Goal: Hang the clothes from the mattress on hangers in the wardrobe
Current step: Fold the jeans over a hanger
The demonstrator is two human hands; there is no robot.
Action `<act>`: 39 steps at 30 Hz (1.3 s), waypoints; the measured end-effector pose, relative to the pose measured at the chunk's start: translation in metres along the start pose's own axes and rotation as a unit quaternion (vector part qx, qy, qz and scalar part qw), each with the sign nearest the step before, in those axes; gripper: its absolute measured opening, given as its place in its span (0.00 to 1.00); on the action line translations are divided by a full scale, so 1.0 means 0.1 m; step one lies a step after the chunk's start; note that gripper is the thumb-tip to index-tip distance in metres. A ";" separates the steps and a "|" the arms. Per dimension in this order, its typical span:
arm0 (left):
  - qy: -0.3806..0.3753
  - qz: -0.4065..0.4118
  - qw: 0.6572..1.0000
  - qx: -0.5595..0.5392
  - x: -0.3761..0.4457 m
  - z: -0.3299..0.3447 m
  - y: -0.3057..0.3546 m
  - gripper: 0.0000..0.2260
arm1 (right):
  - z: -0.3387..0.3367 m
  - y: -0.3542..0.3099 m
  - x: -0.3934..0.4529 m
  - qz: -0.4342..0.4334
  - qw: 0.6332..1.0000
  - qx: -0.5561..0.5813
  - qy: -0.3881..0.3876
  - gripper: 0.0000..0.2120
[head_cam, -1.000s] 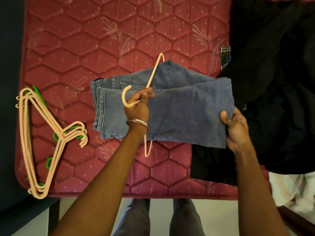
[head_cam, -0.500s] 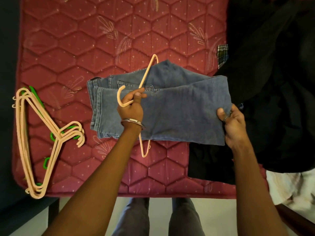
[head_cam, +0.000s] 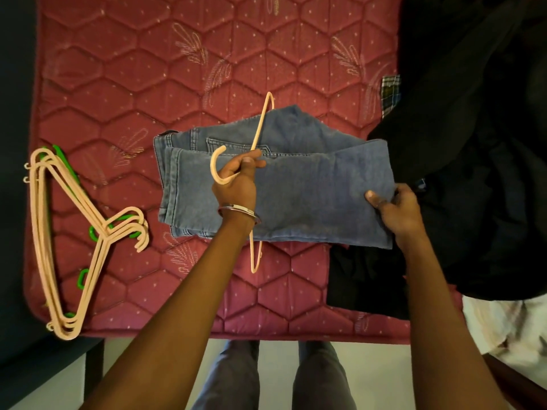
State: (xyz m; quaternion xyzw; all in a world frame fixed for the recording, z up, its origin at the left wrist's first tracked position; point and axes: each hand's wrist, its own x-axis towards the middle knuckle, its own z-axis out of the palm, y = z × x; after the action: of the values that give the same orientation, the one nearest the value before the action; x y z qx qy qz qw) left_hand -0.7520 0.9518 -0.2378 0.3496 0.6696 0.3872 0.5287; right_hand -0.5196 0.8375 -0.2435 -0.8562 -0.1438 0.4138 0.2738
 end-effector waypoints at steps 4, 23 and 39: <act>0.007 -0.046 0.998 -0.043 -0.13 -0.02 0.30 0.10 | 0.12 0.04 -0.09 -0.050 0.980 -0.183 0.066 0.22; -0.087 -0.074 0.989 -0.094 -0.39 -0.41 2.31 0.13 | 0.99 -0.86 -1.09 -0.246 0.943 0.127 -0.182 0.27; -0.072 0.001 0.987 -0.145 -0.92 -0.66 3.40 0.11 | -0.18 -2.39 -2.54 -0.389 0.853 0.025 -0.346 0.26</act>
State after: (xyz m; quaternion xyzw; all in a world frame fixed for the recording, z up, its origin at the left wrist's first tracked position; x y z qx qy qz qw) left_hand -0.7788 1.0164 0.1133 0.2975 0.5661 0.4546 0.6200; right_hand -0.6666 0.9050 0.0660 -0.5248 -0.5400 0.5469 0.3659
